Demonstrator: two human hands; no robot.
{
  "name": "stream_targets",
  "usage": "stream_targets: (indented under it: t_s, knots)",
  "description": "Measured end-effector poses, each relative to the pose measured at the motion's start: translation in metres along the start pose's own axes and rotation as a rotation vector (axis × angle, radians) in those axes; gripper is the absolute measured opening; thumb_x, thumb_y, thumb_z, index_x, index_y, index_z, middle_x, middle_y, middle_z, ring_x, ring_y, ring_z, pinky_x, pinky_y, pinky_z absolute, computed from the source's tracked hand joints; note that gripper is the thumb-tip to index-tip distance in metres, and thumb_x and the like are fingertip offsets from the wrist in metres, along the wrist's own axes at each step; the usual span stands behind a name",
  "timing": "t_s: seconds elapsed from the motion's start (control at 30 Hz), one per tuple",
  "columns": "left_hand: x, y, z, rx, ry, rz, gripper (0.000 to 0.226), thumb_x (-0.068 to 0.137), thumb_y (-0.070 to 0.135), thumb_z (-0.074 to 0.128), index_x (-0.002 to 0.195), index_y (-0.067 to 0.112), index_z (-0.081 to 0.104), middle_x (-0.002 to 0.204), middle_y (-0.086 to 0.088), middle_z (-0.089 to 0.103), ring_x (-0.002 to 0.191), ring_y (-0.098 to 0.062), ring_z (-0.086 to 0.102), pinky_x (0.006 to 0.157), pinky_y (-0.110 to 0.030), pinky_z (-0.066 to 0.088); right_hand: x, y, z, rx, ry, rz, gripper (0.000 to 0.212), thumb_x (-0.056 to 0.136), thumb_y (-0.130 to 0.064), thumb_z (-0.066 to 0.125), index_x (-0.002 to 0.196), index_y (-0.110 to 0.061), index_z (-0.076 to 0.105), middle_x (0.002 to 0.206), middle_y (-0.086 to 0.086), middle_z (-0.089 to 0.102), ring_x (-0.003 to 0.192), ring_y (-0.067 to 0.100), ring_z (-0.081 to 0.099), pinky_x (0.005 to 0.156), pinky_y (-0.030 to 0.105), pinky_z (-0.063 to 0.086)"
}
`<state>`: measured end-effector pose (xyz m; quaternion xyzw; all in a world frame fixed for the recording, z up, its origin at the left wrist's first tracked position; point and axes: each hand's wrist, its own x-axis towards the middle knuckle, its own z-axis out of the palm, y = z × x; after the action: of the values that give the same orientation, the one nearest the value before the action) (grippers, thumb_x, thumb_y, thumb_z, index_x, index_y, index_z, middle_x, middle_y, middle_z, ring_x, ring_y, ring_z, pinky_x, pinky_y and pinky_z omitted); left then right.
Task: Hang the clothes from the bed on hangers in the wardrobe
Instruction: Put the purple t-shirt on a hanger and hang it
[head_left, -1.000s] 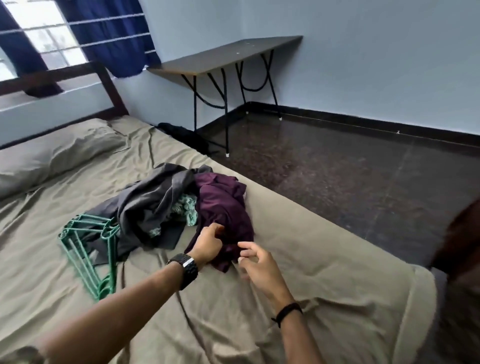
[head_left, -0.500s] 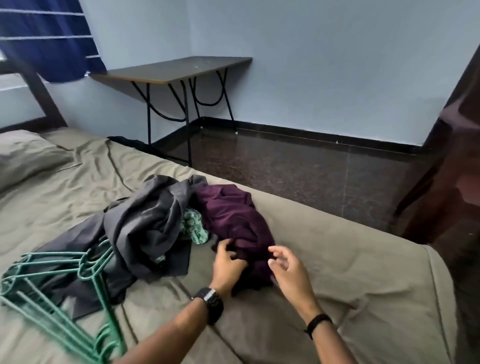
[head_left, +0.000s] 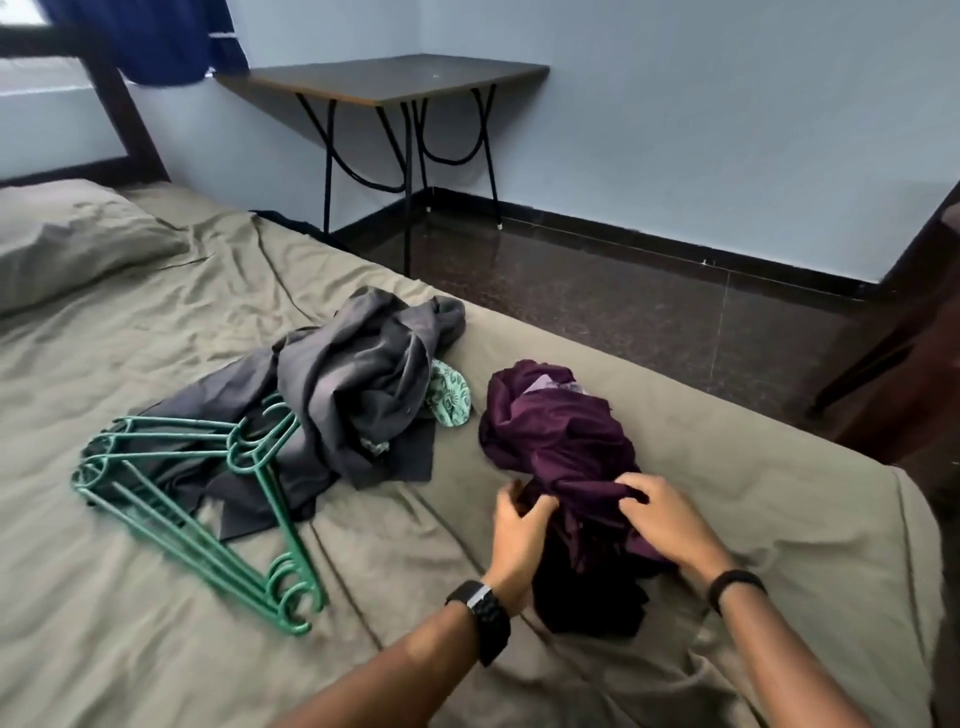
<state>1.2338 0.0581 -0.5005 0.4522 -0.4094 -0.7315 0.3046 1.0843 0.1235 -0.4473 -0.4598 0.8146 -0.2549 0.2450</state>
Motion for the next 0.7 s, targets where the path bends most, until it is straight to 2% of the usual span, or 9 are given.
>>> stream_targets:
  t_s: [0.1, 0.2, 0.27, 0.37, 0.47, 0.53, 0.6, 0.67, 0.7]
  knots:
    - [0.009, 0.012, 0.008, -0.104, 0.079, 0.034, 0.069, 0.08, 0.023, 0.076, 0.137, 0.019, 0.036, 0.129, -0.006, 0.057, 0.119, -0.023, 0.057, 0.105, -0.045, 0.044, -0.011, 0.008, -0.011, 0.076, -0.127, 0.064, 0.037, 0.079, 0.011, 0.044, 0.056, -0.018, 0.051, 0.051, -0.008, 0.047, 0.053, 0.009, 0.042, 0.051, 0.021, 0.03]
    - [0.016, 0.016, 0.018, -0.185, -0.039, -0.098, 0.045, 0.081, 0.004, 0.068, 0.123, 0.008, 0.052, 0.114, -0.013, 0.067, 0.104, -0.029, 0.065, 0.095, -0.044, 0.052, -0.019, 0.017, -0.013, 0.081, -0.332, 0.131, 0.036, 0.077, 0.008, 0.044, 0.051, -0.018, 0.044, 0.051, -0.003, 0.041, 0.051, 0.01, 0.035, 0.052, 0.024, 0.024]
    - [0.016, 0.016, 0.019, -0.145, -0.118, -0.166, 0.024, 0.08, -0.003, 0.059, 0.103, 0.0, 0.063, 0.092, -0.014, 0.07, 0.081, -0.026, 0.069, 0.074, -0.034, 0.058, -0.021, 0.023, -0.015, 0.145, -0.346, 0.172, 0.037, 0.083, 0.001, 0.049, 0.053, -0.02, 0.045, 0.054, -0.004, 0.041, 0.053, 0.009, 0.036, 0.053, 0.024, 0.026]
    - [0.016, 0.018, 0.015, -0.094, -0.092, -0.156, 0.017, 0.079, -0.007, 0.053, 0.092, 0.0, 0.061, 0.072, -0.008, 0.066, 0.054, -0.014, 0.063, 0.049, -0.021, 0.048, -0.019, 0.026, -0.015, 0.242, -0.092, 0.116, 0.026, 0.091, -0.007, 0.052, 0.068, -0.019, 0.051, 0.066, -0.005, 0.052, 0.06, 0.006, 0.044, 0.06, 0.021, 0.034]
    - [0.011, 0.021, 0.017, -0.093, -0.13, -0.137, 0.023, 0.077, -0.01, 0.05, 0.097, -0.001, 0.057, 0.07, -0.005, 0.065, 0.052, -0.011, 0.061, 0.047, -0.019, 0.046, -0.016, 0.021, -0.007, 0.502, 0.244, 0.08, 0.022, 0.092, -0.006, 0.052, 0.103, -0.024, 0.055, 0.108, 0.003, 0.058, 0.091, 0.009, 0.056, 0.077, 0.018, 0.041]
    - [0.006, 0.021, 0.019, -0.08, -0.215, -0.107, 0.027, 0.069, -0.008, 0.051, 0.093, 0.002, 0.059, 0.077, -0.008, 0.065, 0.064, -0.015, 0.063, 0.056, -0.023, 0.048, -0.015, 0.017, 0.002, 0.511, 0.233, -0.001, 0.052, 0.089, -0.011, 0.063, 0.133, -0.026, 0.04, 0.127, -0.003, 0.045, 0.117, 0.009, 0.047, 0.097, 0.02, 0.037]
    - [0.003, 0.022, 0.018, -0.102, -0.293, -0.101, 0.029, 0.06, -0.004, 0.05, 0.087, 0.004, 0.056, 0.08, -0.011, 0.059, 0.071, -0.018, 0.056, 0.063, -0.028, 0.044, -0.012, 0.015, 0.012, 0.343, 0.11, -0.064, 0.077, 0.084, -0.011, 0.069, 0.147, -0.026, 0.027, 0.132, -0.008, 0.039, 0.123, 0.005, 0.04, 0.104, 0.021, 0.032]
    - [0.006, 0.024, 0.015, -0.202, -0.316, -0.124, 0.023, 0.07, -0.005, 0.045, 0.085, 0.012, 0.052, 0.069, -0.003, 0.055, 0.061, -0.014, 0.051, 0.057, -0.025, 0.042, -0.01, 0.014, 0.013, 0.279, 0.01, -0.056, 0.063, 0.083, -0.005, 0.061, 0.139, -0.028, 0.042, 0.123, -0.009, 0.053, 0.109, 0.006, 0.052, 0.092, 0.014, 0.039]
    - [0.009, 0.025, 0.013, -0.244, -0.306, -0.131, 0.025, 0.077, -0.003, 0.042, 0.09, 0.016, 0.053, 0.065, 0.001, 0.053, 0.056, -0.012, 0.049, 0.052, -0.023, 0.042, -0.011, 0.013, 0.01, 0.341, -0.004, -0.031, 0.05, 0.084, -0.001, 0.055, 0.125, -0.029, 0.054, 0.11, -0.009, 0.061, 0.095, 0.006, 0.057, 0.081, 0.011, 0.041]
